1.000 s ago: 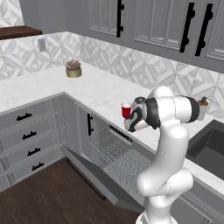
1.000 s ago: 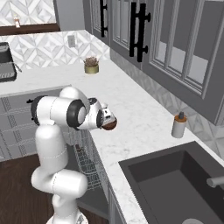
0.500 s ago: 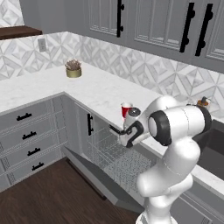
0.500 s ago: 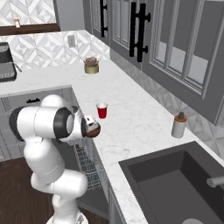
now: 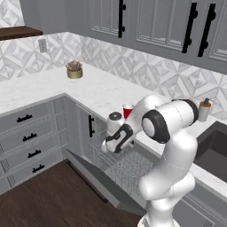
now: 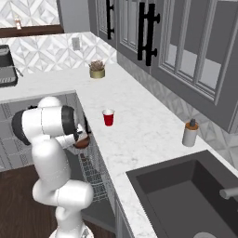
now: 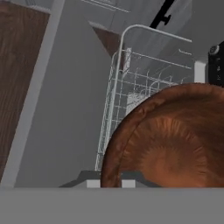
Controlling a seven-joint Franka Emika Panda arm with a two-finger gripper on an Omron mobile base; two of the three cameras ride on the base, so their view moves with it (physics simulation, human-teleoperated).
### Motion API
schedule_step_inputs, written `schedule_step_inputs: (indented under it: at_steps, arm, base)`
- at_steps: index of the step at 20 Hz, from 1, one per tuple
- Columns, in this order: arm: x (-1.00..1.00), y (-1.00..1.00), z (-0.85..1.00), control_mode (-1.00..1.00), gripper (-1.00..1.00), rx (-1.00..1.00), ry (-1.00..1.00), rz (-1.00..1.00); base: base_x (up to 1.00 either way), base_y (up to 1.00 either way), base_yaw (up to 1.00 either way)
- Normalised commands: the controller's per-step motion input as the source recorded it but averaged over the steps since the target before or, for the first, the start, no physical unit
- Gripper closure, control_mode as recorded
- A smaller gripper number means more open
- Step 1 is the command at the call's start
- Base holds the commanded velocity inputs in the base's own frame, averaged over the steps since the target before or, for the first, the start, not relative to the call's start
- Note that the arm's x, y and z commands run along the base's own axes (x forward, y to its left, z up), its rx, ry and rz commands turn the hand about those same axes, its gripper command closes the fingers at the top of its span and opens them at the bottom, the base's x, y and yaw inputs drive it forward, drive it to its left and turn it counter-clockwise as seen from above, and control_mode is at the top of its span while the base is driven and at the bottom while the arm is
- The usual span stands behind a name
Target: Pick up the cup and bowl from the counter, place them in the dishwasher, and close the dishwasher door.
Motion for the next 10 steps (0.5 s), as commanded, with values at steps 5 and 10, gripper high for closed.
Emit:
schedule_step_inputs:
  at_steps: [5, 10]
  arm:
    - [0.5, 0.45, -0.62, -1.0, 1.0, -0.05, 0.07, 0.0]
    - [0.57, 0.14, -0.72, -1.0, 1.0, -0.04, 0.01, 0.0]
  base:
    - [0.0, 0.0, 0.0]
    - [0.0, 0.0, 0.0]
